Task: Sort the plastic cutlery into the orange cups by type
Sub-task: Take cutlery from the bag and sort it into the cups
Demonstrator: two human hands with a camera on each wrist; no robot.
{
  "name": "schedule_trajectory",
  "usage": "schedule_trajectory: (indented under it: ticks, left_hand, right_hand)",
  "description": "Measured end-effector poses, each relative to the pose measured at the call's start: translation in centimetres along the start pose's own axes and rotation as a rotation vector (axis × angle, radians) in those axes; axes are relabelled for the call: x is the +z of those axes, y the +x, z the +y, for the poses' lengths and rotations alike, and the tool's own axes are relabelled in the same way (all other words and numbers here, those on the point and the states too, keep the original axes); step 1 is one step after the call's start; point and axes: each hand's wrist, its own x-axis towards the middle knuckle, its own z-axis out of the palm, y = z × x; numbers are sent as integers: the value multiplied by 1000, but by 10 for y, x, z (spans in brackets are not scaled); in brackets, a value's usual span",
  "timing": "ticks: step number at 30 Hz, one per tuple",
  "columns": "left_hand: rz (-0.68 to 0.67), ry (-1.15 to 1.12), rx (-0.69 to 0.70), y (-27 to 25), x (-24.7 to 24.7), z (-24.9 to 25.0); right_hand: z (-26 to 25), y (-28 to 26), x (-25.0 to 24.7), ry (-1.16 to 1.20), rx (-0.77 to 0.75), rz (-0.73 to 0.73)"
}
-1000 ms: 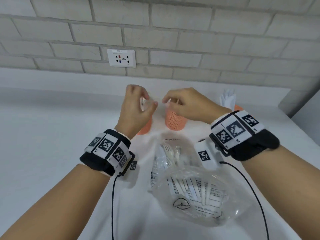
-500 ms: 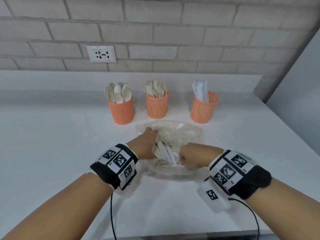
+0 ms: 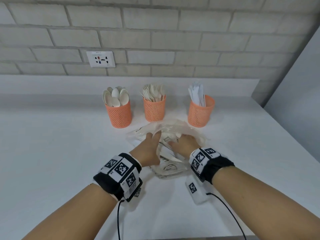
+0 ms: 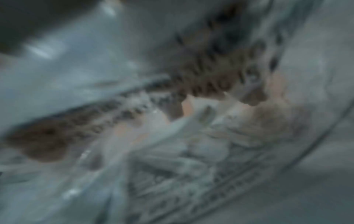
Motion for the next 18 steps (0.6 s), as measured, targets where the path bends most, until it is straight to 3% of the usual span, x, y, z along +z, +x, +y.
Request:
schedule_trajectory:
  ticks: [3, 7, 12, 18]
  left_hand:
    - [-3, -35, 4, 0, 0, -2]
    - [0, -87, 26, 1, -2, -6]
    - [-21, -183, 41, -1, -7, -10]
    - [14, -263, 60, -5, -13, -8]
  right_hand:
    - [-2, -1, -4, -73, 6, -9]
    - [-12, -8, 8, -240, -215, -63]
    - [-19, -2, 18, -354, -283, -50]
    - [-23, -4, 31, -220, -243, -47]
